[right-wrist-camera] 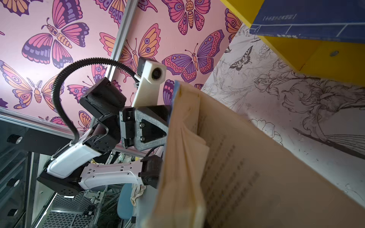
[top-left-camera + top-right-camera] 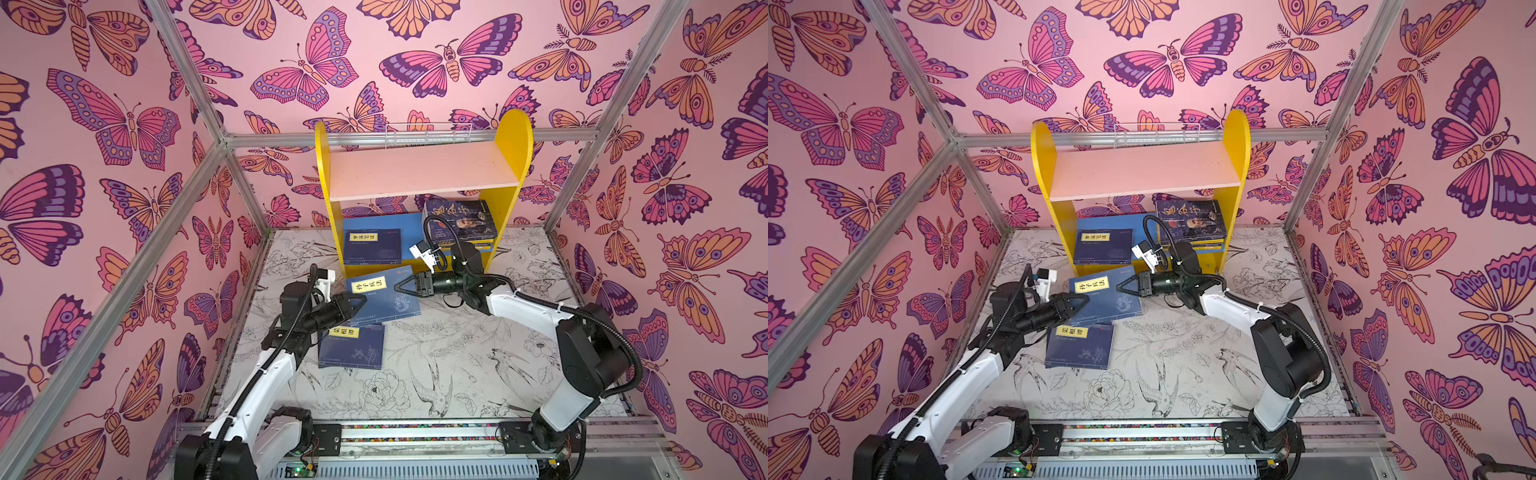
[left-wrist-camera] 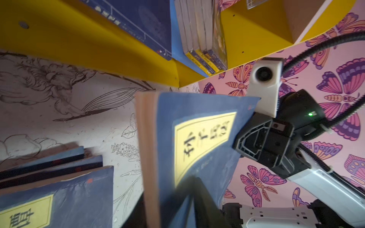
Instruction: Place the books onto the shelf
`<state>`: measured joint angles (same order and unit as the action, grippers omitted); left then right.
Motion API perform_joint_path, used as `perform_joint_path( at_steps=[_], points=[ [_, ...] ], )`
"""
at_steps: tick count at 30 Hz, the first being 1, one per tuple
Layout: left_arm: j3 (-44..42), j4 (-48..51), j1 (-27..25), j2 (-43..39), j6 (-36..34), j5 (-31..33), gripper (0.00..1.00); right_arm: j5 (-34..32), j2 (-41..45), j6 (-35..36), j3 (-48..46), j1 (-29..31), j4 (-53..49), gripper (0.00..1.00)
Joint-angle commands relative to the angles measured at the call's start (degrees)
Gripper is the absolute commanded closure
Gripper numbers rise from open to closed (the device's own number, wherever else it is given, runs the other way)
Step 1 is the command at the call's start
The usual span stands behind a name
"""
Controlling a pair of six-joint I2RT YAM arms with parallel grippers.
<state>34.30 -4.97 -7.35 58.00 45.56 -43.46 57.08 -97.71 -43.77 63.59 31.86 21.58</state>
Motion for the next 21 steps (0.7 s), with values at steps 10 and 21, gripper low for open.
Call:
perform_joint_path(
  at_steps=[10,21],
  points=[
    [-0.27,-14.88,0.61,-4.37,9.06,3.75,1.00,-5.70,5.42,-0.60,-4.46,-5.48,-3.05,0.44],
    [-0.94,-18.49,0.86,-4.30,10.42,5.85,1.00,-1.31,5.13,-7.67,-6.33,-4.75,6.56,0.55]
  ],
)
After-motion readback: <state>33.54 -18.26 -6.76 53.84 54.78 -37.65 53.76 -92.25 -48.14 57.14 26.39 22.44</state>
